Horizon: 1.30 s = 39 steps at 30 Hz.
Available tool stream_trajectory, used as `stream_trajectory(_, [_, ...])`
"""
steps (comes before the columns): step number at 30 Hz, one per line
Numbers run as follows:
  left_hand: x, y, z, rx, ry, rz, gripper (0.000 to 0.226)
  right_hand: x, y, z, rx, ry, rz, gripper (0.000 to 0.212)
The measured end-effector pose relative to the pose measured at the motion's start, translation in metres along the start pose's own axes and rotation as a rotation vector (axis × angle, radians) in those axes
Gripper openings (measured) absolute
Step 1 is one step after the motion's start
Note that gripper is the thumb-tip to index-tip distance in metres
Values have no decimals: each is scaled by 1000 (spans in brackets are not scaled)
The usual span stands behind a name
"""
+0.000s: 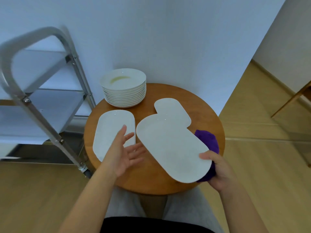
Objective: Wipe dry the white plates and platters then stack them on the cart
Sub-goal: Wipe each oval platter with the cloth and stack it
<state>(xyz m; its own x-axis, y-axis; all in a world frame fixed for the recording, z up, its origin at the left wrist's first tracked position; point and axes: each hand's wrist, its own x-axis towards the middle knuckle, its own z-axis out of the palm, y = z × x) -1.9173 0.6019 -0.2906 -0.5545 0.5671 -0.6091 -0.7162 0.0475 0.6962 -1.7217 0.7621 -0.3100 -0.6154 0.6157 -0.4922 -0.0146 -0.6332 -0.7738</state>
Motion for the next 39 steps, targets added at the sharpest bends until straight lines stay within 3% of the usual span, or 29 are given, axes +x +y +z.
stream_trajectory(3, [0, 16, -10, -197, -239, -193, 56, -8, -10, 7, -160, -65, -14, 57])
stream_trajectory(8, [-2, 11, -5, -163, 43, -111, 30, -15, -20, 24, -385, -20, -82, 63])
stream_trajectory(12, [-10, 2, -4, -244, 133, -11, 16, -23, -23, 33, -539, 340, -382, 24])
stream_trajectory(14, [-14, -4, 0, -276, 180, 65, 16, -29, -19, 40, -544, 381, -511, 16])
stream_trajectory(16, [-20, -14, 8, -282, 221, 123, 17, -32, -11, 48, -727, 270, -487, 29])
stream_trajectory(19, [-28, -29, 21, -219, 295, 206, 19, -29, 6, 60, -1303, 196, -244, 76])
stream_trajectory(21, [-32, -38, 26, -225, 302, 234, 20, -25, 13, 67, -1509, 355, -282, 80])
stream_trajectory(24, [-37, -45, 32, -213, 280, 246, 25, -15, 24, 78, -1506, 558, -445, 65])
stream_trajectory(27, [-37, -46, 39, -124, 258, 287, 30, -5, 32, 93, -1318, 481, -442, 63])
stream_trajectory(32, [-36, -45, 43, -67, 176, 331, 35, -6, 43, 118, -1386, 285, -770, 61])
stream_trajectory(35, [-36, -44, 37, -162, 125, 358, 31, -8, 40, 126, -1396, 18, -881, 51])
stream_trajectory(37, [-35, -36, 33, -198, 157, 352, 29, -11, 38, 128, -1189, -209, -837, 39])
stream_trajectory(39, [-34, -27, 30, -235, 192, 326, 31, -13, 39, 128, -1065, -314, -829, 38])
